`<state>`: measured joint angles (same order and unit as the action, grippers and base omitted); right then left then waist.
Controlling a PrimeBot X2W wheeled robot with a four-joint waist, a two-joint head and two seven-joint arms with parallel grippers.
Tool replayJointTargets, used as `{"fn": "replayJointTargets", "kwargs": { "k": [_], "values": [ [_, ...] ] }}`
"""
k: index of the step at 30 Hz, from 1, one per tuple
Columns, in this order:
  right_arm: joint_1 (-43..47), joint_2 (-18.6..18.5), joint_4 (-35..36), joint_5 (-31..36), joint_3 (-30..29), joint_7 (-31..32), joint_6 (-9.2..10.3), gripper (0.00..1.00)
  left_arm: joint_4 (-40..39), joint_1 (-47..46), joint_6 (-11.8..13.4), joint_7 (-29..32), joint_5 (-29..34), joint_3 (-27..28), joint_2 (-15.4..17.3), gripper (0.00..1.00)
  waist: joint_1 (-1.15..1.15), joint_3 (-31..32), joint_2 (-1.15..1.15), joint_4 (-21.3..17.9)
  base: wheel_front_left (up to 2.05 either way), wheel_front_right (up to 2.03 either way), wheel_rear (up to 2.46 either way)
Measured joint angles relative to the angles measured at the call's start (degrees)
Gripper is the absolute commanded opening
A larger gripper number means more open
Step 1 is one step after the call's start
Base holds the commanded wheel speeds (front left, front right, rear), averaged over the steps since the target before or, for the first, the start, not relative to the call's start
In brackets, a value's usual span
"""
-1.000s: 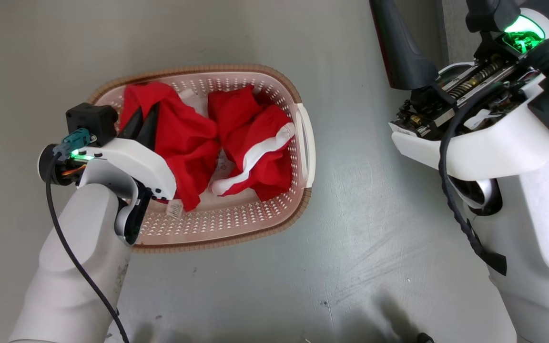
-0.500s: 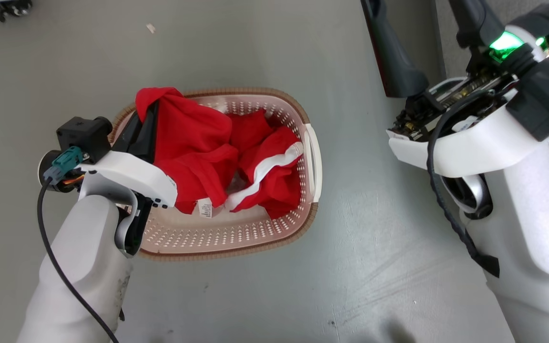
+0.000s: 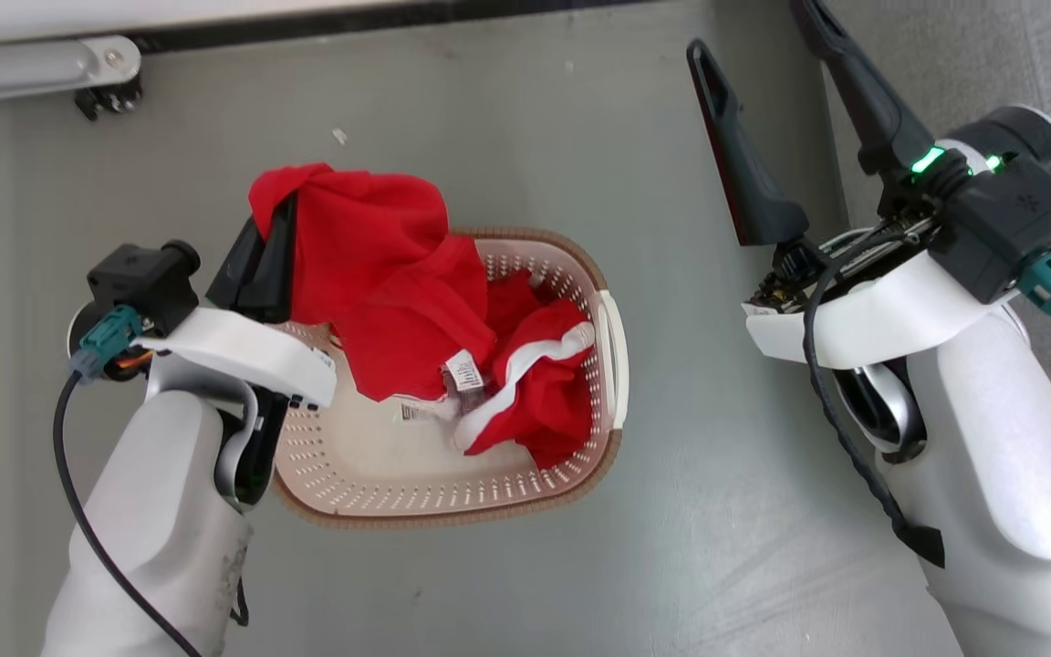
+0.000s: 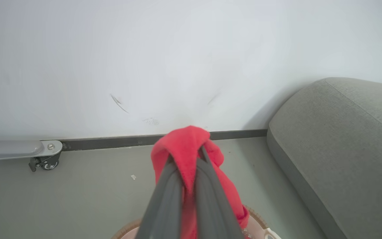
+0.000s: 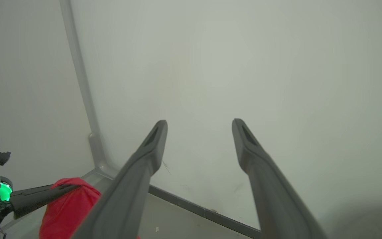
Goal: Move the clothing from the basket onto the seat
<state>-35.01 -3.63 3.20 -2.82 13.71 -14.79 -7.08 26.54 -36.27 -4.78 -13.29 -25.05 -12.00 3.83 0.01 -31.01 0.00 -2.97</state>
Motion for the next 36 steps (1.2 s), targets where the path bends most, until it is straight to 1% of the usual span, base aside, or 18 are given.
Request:
{"fn": "replayJointTargets", "kwargs": {
  "k": [11, 26, 32, 36],
  "values": [
    [4.75, 0.02, -2.04, -0.01, -1.36, 0.00, 0.00, 1.00, -2.97, 3.00, 0.00, -0.49, -0.40, 0.81, -0.12, 0.00, 0.00, 6.01, 0.00, 1.10, 0.00, 0.00, 0.00],
    [10.81, 0.11, -4.85, -0.09, -0.18, 0.00, 0.00, 1.00, -6.71, 7.44, 0.09, -0.93, -0.42, 0.81, -0.24, 0.00, 0.00, 13.60, 0.00, 2.14, 0.00, 0.00, 0.00],
    [12.51, 0.12, -5.47, -0.48, -0.22, 0.00, 0.00, 1.00, -8.91, 7.64, 0.10, -0.93, 0.57, 0.68, -0.23, 0.00, 0.00, 15.88, 0.00, 2.36, 0.00, 0.00, 0.00],
    [14.08, 0.14, -7.08, -1.22, 0.60, 0.01, 0.00, 1.00, -10.48, 7.64, 0.18, -0.96, 1.18, 0.32, -0.11, 0.00, 0.00, 17.61, 0.00, 2.51, 0.00, 0.00, 0.00]
  ]
}}
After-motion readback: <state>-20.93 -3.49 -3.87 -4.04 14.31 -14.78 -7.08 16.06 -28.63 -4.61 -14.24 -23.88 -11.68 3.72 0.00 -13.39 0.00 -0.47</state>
